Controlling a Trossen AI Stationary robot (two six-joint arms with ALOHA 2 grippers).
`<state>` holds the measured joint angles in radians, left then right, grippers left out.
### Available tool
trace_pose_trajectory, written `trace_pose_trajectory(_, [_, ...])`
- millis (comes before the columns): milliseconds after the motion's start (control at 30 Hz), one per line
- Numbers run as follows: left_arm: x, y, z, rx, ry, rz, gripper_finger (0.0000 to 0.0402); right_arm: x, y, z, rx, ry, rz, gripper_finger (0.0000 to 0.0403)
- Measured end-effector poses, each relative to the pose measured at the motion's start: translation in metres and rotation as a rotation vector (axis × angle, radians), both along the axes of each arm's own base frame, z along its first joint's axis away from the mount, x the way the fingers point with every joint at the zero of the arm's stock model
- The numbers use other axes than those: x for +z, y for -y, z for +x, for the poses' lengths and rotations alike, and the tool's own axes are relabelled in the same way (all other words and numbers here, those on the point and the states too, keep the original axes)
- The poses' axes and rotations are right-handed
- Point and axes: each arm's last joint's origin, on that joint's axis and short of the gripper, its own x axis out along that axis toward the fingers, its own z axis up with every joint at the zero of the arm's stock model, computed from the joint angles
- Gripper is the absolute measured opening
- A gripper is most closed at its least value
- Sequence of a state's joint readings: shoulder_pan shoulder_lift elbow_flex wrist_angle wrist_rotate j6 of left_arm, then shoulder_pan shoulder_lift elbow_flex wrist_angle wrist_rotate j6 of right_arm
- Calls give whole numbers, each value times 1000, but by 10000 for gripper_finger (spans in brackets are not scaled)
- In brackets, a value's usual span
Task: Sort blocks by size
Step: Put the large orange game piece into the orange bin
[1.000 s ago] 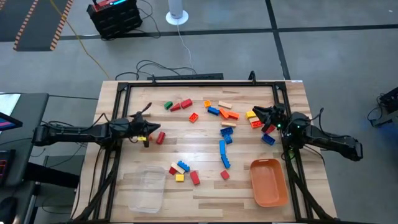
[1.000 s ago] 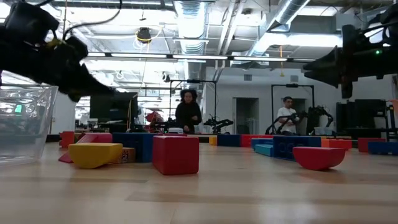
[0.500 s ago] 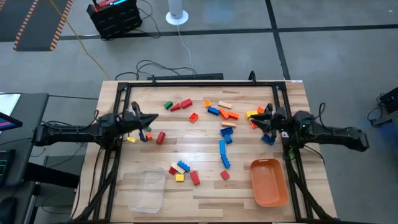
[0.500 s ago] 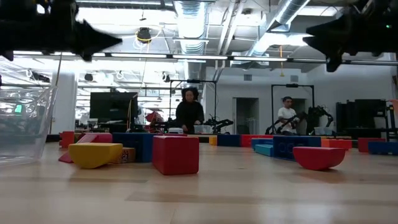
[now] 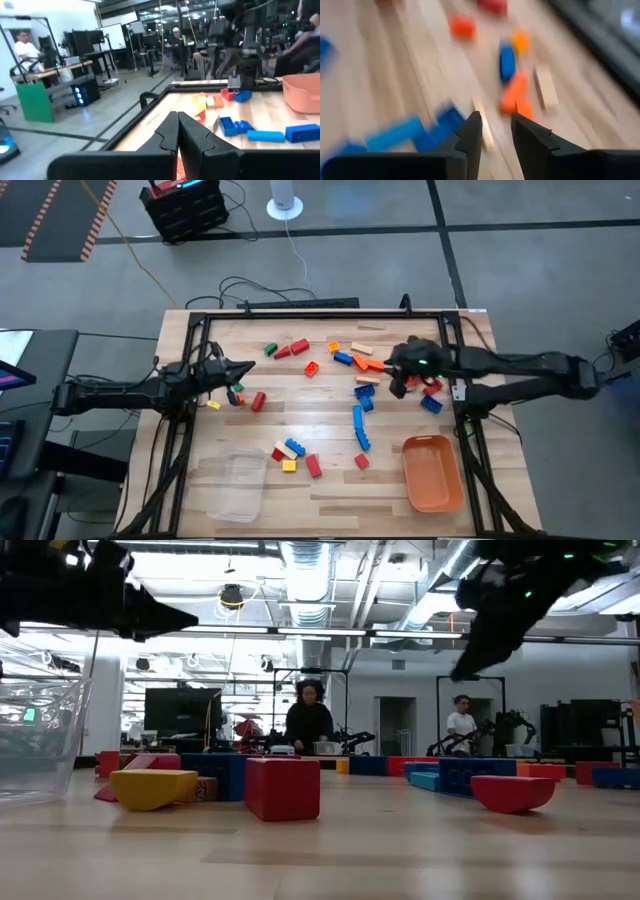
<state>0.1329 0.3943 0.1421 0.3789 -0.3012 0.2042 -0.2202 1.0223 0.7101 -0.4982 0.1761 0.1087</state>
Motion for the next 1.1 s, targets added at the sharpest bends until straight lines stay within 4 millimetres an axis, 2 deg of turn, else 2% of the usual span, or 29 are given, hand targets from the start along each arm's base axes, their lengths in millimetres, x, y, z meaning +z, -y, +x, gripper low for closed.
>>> trace_pose_trajectory(167, [10, -1, -1, 38, -13, 17, 0, -8, 5, 34, 55, -231, 18, 182])
trace_pose_trajectory(300, [3, -3, -1, 97, -98, -6, 3, -20, 5, 60, 117, -344, 28, 238])
trace_pose_trajectory(500, [-2, -4, -2, 160, -148, -18, 54, -29, 21, 87, 150, -509, 37, 282])
trace_pose_trajectory(600, [-2, -4, -2, 163, -149, -23, 92, -34, 39, 90, 131, -564, 49, 287])
trace_pose_trajectory(700, [-5, -4, -2, 162, -166, -48, 123, -41, 64, 81, 56, -605, 87, 287])
trace_pose_trajectory(833, [-4, -4, -3, 163, -213, -75, 144, -42, 91, 71, -38, -589, 110, 287])
trace_pose_trajectory(933, [0, -4, -3, 164, -228, -85, 145, -41, 96, 70, -45, -570, 109, 287])
trace_pose_trajectory(1100, [4, -4, -4, 164, -228, -83, 143, -48, 91, 74, 12, -515, 128, 287])
